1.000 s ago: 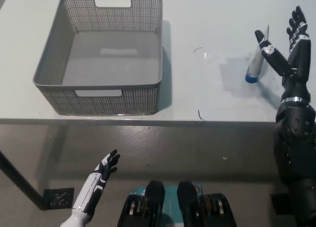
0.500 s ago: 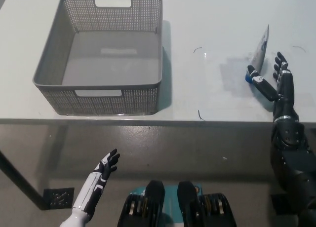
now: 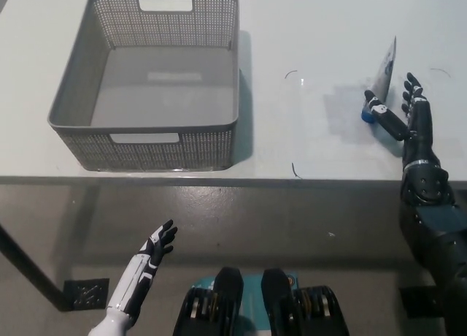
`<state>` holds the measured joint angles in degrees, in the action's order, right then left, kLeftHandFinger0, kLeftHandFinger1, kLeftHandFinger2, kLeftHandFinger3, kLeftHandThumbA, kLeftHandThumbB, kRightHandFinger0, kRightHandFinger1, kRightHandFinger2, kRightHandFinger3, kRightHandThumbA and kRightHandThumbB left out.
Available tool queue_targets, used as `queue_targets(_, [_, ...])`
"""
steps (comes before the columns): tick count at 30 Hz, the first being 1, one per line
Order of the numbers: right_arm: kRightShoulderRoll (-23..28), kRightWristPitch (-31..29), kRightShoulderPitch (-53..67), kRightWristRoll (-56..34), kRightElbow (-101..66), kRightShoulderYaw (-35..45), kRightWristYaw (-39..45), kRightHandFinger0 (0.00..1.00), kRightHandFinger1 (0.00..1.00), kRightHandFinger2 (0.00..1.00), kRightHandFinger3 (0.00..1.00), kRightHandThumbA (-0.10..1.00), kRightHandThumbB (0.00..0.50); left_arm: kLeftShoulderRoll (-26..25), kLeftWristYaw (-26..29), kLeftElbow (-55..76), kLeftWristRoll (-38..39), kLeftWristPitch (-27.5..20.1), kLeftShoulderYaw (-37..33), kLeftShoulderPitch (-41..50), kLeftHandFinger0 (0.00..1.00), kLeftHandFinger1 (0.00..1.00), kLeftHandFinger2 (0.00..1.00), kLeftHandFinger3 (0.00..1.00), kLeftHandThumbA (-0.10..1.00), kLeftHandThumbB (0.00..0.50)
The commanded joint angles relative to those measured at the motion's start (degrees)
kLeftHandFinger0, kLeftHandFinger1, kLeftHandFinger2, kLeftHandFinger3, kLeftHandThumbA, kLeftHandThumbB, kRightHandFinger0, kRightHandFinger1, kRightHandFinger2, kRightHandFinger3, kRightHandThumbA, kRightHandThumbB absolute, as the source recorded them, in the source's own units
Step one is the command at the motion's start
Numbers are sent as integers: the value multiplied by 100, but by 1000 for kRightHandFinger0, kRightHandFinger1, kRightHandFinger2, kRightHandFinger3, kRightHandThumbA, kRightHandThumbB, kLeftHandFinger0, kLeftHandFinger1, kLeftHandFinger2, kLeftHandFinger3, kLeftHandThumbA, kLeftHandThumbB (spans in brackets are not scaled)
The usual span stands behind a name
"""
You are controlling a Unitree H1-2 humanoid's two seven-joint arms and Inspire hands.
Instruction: Use the right hand to pick up a shampoo and place it into a container on the left side
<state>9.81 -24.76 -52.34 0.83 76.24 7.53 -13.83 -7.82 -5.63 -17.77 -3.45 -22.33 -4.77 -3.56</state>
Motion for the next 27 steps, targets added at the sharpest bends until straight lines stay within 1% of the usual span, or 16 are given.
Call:
queue_targets(1, [89,14,-484,25,106,-117,13,1000,1000,1000,1000,845,347,-9,-39,111,57,-49,28,-145,1000,1000,1000,1000,1000,94])
queue_targets(3, [66,29,-570,-80,137,-68,148,1000,1000,1000,1000,804,335,-7,-96,138,135,21,24,-160,1000,1000,1000,1000,1000,102])
queue_targets(6, [26,109,-667,-171,188,-3,231,1000,1000,1000,1000,765,370,-10,-95,144,120,13,16,-177,1000,1000,1000,1000,995,88])
queue_targets(9, [-23,250,-788,-96,247,-67,167,1000,1000,1000,1000,762,369,-26,-64,110,56,-75,11,-200,1000,1000,1000,1000,1000,75])
queue_targets(12, [-67,402,-909,106,309,-215,-236,1000,1000,1000,1000,652,392,-11,-68,72,72,-59,8,-243,1000,1000,1000,1000,1000,80])
queue_targets(13, [-84,525,-950,207,331,-287,-486,744,777,864,1000,538,376,-9,-62,62,62,-75,6,-248,1000,1000,1000,1000,1000,80])
queue_targets(14, [-88,572,-960,232,339,-324,-586,635,681,775,957,495,371,-9,-62,61,56,-82,2,-245,1000,1000,1000,1000,1000,80])
queue_targets(15, [-135,668,-1007,271,362,-365,-981,153,197,288,351,-18,286,-10,-86,112,86,-10,0,-227,1000,1000,1000,1000,996,93])
queue_targets(16, [-169,543,-978,372,358,-451,-1336,31,39,122,146,-84,218,-16,-97,149,98,11,-1,-200,1000,1000,1000,1000,994,88])
queue_targets(17, [-175,476,-949,369,344,-467,-1381,1,2,134,142,-99,183,-16,-87,152,83,-7,-3,-183,1000,1000,1000,1000,993,85])
queue_targets(18, [-178,413,-894,337,316,-460,-1322,0,0,275,298,-100,152,-19,-60,156,42,-43,-5,-147,1000,1000,1000,1000,995,70])
queue_targets(20, [-163,382,-863,326,299,-484,-1292,0,18,398,422,-100,142,-36,-43,102,-5,-111,-9,-162,1000,1000,1000,1000,1000,71])
queue_targets(22, [-178,438,-737,285,278,-485,-1315,0,98,550,595,-100,136,-19,-46,142,-8,-146,-30,22,1000,1000,1000,1000,1000,81])
queue_targets(23, [-188,411,-685,238,269,-456,-1305,0,127,598,640,-100,131,-12,-56,184,11,-132,-36,103,1000,1000,1000,1000,1000,88])
queue_targets(26, [-197,318,-623,19,238,-253,-1225,0,95,531,645,-100,132,-10,-112,296,65,102,-59,205,1000,1000,1000,1000,1000,126])
queue_targets(27, [-200,291,-606,-120,234,-123,-1138,0,63,503,646,-100,128,-11,-126,361,78,195,-67,254,1000,1000,1000,1000,1000,121])
